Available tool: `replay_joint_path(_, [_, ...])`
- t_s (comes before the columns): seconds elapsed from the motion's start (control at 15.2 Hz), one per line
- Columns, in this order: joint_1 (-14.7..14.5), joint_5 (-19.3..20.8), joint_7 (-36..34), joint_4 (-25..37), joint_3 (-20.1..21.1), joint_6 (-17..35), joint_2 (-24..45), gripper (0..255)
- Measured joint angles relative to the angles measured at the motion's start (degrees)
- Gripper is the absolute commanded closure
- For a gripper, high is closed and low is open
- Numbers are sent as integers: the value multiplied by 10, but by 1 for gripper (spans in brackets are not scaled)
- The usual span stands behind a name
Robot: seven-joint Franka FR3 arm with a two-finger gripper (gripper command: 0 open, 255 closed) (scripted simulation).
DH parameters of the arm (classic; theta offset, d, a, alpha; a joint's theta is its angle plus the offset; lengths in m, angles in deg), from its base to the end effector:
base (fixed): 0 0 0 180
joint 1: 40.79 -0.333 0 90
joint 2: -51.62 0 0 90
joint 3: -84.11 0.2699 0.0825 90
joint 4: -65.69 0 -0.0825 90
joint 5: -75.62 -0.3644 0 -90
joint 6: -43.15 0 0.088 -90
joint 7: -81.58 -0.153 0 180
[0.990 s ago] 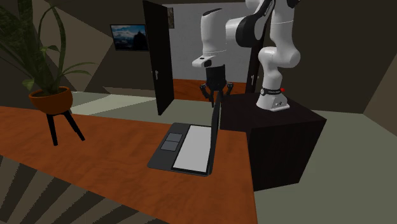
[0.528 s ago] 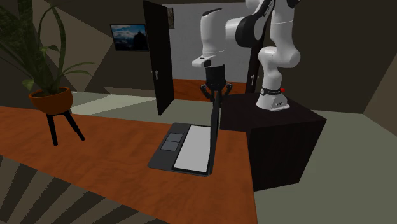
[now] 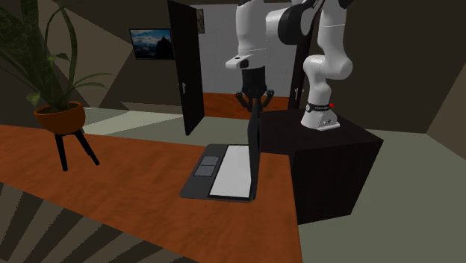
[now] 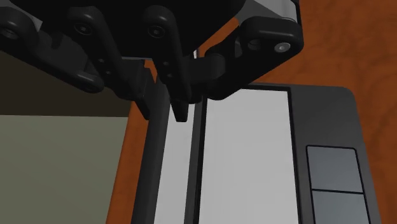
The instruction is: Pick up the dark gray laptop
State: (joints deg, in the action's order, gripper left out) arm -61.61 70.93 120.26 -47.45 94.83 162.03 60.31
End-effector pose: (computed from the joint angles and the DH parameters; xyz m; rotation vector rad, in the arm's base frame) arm 0.4700 0.2966 0.3098 -2.5230 -1.6945 0.0655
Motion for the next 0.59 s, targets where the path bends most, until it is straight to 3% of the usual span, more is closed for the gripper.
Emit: replay_joint_path(0.59, [1,-2,-2,41,0,-63,-22,255])
